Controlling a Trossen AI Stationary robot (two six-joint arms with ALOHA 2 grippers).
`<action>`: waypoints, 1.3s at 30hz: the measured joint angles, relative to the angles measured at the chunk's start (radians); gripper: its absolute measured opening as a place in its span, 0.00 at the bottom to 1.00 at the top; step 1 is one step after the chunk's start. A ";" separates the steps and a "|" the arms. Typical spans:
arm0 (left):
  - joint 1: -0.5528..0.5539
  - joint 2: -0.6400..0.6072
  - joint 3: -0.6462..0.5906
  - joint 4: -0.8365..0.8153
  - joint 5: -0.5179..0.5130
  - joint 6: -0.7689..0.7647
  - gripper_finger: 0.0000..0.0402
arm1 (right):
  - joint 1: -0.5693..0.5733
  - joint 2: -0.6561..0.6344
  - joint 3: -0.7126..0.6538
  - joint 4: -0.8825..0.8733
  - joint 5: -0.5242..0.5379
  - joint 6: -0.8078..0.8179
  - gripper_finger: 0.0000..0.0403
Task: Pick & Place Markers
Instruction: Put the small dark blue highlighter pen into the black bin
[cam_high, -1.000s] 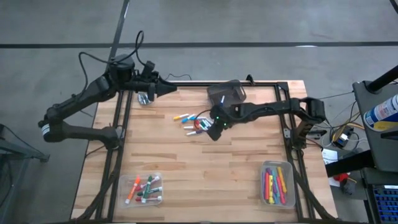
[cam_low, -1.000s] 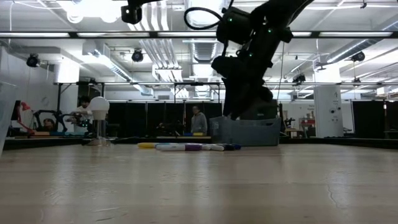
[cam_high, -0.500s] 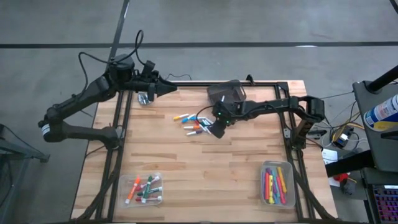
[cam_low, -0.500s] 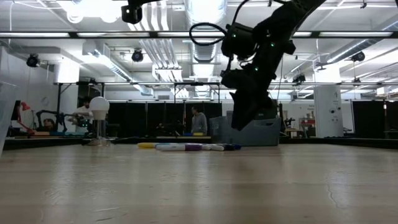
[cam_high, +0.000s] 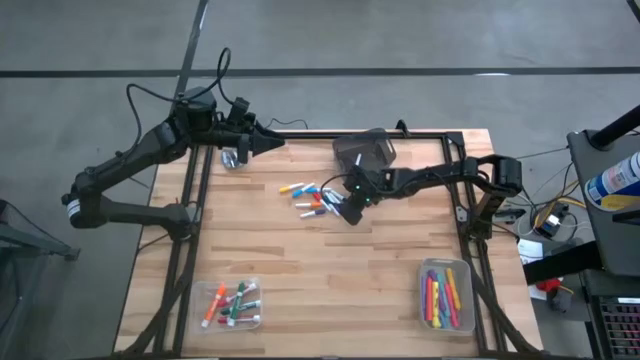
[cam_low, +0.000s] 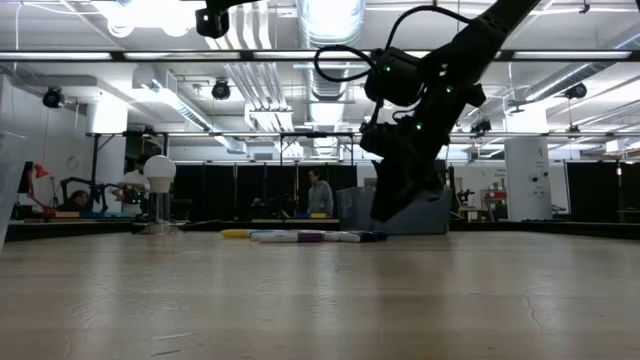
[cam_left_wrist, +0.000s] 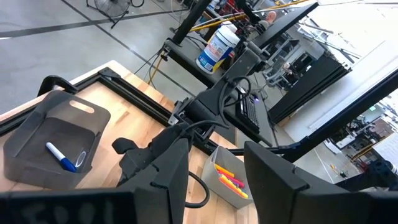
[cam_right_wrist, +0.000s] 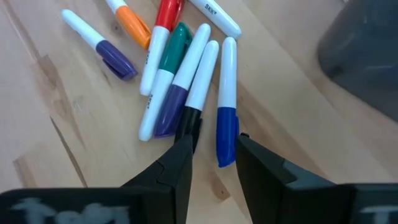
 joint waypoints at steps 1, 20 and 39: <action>0.000 0.000 0.000 0.000 0.000 0.000 0.36 | 0.000 0.000 -0.010 0.014 0.000 0.000 0.29; 0.000 0.000 0.000 0.000 0.000 -0.006 0.36 | 0.002 0.000 -0.119 0.154 0.014 -0.027 0.27; 0.001 0.000 0.000 0.004 0.000 -0.053 0.36 | 0.003 0.146 0.006 0.174 0.008 0.043 0.16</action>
